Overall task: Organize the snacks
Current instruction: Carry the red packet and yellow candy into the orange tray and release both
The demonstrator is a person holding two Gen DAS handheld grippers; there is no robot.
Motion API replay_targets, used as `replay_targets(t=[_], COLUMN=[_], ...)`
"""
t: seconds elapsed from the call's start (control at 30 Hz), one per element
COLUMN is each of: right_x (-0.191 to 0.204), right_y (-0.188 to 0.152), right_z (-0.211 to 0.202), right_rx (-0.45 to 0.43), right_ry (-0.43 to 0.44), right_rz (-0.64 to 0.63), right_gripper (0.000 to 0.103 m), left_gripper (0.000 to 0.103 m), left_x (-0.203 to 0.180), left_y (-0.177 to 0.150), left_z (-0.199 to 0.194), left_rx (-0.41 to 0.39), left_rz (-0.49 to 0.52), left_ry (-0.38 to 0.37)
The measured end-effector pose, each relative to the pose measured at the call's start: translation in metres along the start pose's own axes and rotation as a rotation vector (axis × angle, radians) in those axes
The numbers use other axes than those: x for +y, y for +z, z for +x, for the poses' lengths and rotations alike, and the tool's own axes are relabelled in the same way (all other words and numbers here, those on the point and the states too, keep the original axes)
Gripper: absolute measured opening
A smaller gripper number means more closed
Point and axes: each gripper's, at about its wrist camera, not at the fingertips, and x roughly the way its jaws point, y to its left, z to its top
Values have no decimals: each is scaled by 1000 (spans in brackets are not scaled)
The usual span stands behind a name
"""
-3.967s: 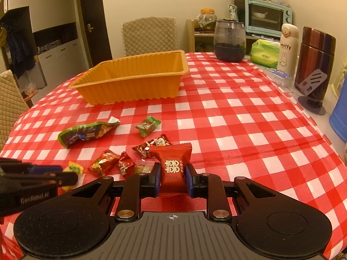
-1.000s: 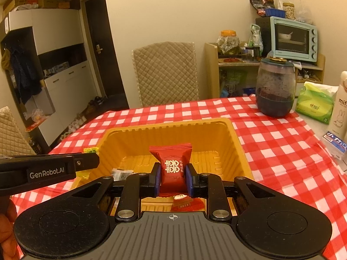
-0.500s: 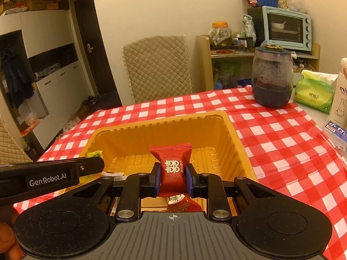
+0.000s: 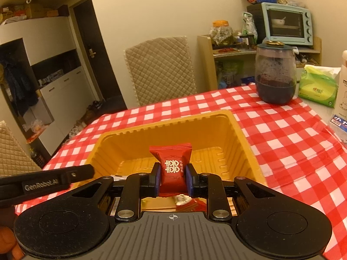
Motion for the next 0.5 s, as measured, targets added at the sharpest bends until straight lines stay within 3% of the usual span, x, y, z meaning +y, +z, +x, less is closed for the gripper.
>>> replay_targets(t=[0.27,0.5], right_x=[-1,-15], right_y=[1,3], right_z=[3,0], right_rx=[-33,-39], right_ry=[81,39], right_rz=[70,123], right_gripper=[24,25], left_gripper=[23,24], left_x=[5,6], left_y=[-3,-5], left_z=[-2,-3], left_rx=[1,6], left_rz=[3,19], left_ry=[8,6])
